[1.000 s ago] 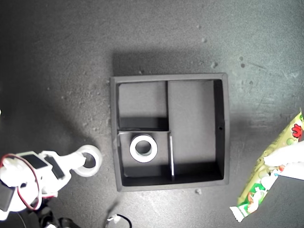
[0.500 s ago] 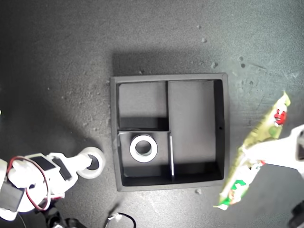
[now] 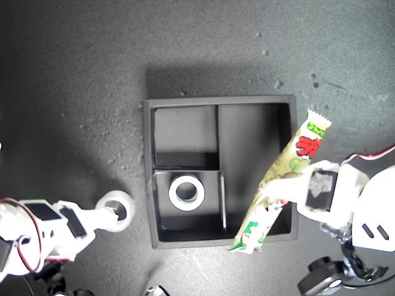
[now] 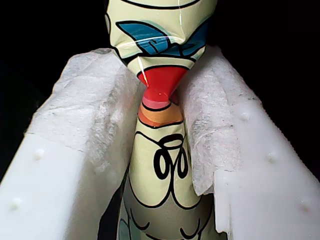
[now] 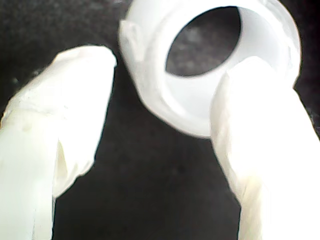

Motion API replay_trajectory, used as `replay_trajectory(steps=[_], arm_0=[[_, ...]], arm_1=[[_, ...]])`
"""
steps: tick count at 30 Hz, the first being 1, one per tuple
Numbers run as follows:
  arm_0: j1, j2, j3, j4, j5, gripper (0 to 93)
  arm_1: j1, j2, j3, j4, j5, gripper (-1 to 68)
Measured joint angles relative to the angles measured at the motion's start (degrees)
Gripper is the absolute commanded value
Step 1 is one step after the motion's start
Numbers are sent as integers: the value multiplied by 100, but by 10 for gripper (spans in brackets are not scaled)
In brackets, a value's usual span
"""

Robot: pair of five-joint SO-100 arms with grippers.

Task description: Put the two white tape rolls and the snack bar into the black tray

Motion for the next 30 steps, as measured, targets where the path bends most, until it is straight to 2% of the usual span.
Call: replay_trajectory(steps=[12,14,16,17,18,20,22,26,30], arm_0=[[-9,-1354,-334,-387,149,153],[-18,-1521,-343,-404,123,132],[-62,-1661,-369,-422,62,58],[-97,-1714,-369,-422,18,23],[-141,-1723,-369,-422,-62,1],[-229,-1723,-369,-413,-176,0],[-352,-1608,-369,-255,-220,0],[-712,-800,-422,492,-26,0],[-1397,167,-1072,1459,773,0]], arm_1=[[-44,-35,0,0,0,-5],[-44,-35,0,0,0,-4],[-35,-35,0,-53,0,-1],[-18,-35,0,-114,0,25],[0,-35,44,-185,0,87],[44,-35,132,-281,0,218],[70,-35,255,-325,0,291],[62,-35,606,-343,53,320],[114,-35,844,-343,211,312]])
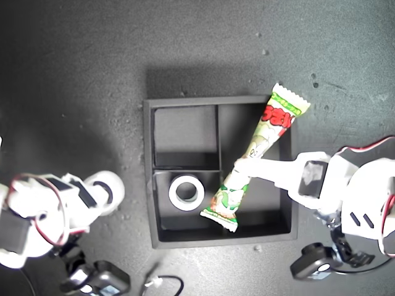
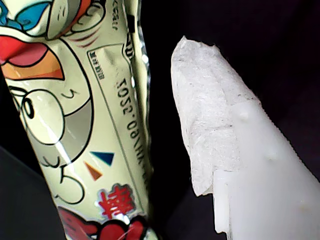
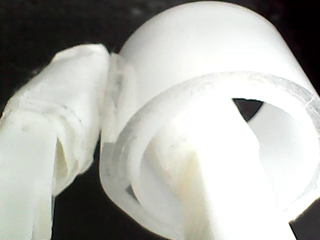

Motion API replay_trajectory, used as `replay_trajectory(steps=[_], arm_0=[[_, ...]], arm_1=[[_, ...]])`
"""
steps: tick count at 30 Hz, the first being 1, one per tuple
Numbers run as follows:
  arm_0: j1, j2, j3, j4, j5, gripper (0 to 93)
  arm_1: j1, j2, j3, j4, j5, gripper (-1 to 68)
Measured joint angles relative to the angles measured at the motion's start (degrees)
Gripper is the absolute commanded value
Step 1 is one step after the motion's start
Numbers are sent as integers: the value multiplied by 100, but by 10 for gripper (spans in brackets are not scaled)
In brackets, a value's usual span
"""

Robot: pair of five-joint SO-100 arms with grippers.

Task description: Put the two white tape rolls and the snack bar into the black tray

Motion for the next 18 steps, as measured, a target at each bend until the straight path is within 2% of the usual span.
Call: replay_trajectory(steps=[3,4,7,8,13,18], arm_0=[[-527,141,-844,448,738,2],[-668,79,-1187,571,976,3],[-967,-519,-2443,976,1503,4],[-1028,-791,-2856,1099,1608,4],[-1116,-2698,-5063,1775,1872,4],[-1187,-5080,-7585,2971,1872,2]], arm_1=[[35,-9,-176,158,202,305],[9,-9,-352,360,334,282],[-114,-9,-1151,1239,1037,75],[-149,-9,-1441,1556,1301,25],[-325,0,-2839,3076,2909,-3],[-756,0,-3647,3533,3955,-5]])
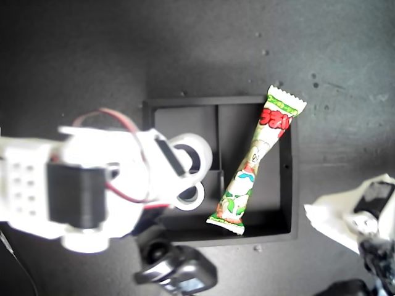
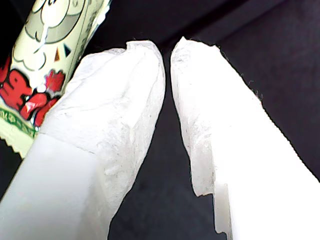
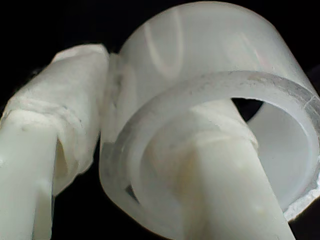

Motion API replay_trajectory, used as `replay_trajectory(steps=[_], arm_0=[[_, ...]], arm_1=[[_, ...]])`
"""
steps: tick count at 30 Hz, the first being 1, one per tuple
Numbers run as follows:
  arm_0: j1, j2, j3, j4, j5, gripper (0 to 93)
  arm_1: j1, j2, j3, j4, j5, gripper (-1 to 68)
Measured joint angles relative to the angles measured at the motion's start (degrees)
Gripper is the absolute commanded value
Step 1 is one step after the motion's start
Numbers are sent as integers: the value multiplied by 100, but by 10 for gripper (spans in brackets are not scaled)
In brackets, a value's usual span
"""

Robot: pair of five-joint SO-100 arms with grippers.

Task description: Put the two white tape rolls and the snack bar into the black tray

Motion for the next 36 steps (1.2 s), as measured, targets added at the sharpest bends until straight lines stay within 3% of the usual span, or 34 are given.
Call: replay_trajectory(steps=[10,16,23,26,31,36], arm_0=[[-475,-1687,-1292,413,-26,16],[-510,-1802,-1292,422,-70,134],[-510,-1600,-1090,422,-132,99],[-510,-879,-545,422,-114,13],[-519,1415,1354,422,-571,1],[-554,4623,4324,-264,-1099,1]], arm_1=[[-826,0,-167,-202,158,-5],[-932,0,-167,-290,-18,-5],[-923,0,-167,-255,53,-5],[-835,0,-167,88,439,-6],[-562,413,264,404,1239,-6],[-202,2654,2470,-738,1661,-6]])
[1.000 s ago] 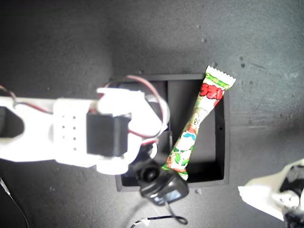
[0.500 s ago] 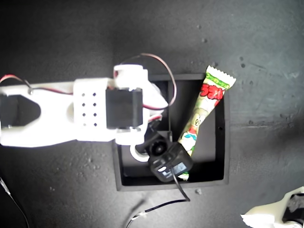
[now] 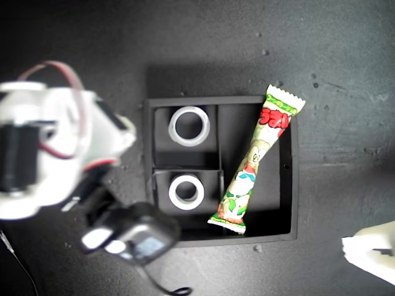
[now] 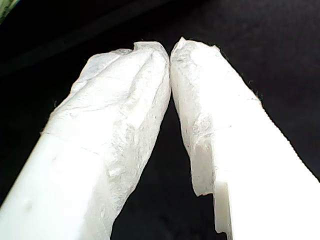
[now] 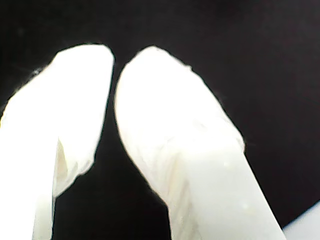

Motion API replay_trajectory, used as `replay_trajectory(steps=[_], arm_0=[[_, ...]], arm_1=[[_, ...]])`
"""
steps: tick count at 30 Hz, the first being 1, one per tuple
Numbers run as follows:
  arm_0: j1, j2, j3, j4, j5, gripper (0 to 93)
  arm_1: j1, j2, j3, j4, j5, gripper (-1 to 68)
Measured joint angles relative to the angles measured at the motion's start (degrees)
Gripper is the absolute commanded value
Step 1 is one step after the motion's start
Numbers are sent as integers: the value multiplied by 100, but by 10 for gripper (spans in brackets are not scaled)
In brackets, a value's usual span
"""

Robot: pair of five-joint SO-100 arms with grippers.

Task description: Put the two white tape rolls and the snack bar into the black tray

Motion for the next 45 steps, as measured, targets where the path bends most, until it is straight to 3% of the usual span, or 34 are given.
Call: replay_trajectory(steps=[9,16,21,32,37,41,45], arm_0=[[483,5687,6372,-2101,-1266,0],[984,7963,9062,-2505,-1828,0],[1028,8648,9642,-2312,-1951,0],[1099,8648,10310,-2505,-2145,10],[1107,8648,10310,-1978,-2610,3],[1055,8648,10310,-1951,-1969,3],[1046,8648,10310,-1951,-1916,3]], arm_1=[[615,3920,6126,-2654,35,-6],[1116,6100,9237,-3111,35,-6],[1406,8033,10582,-2707,35,-6],[1670,8314,10819,-457,62,0],[1670,8411,10819,-185,-334,0],[1898,8402,10819,-255,-1415,0],[1854,8402,10819,-264,-1881,0]])
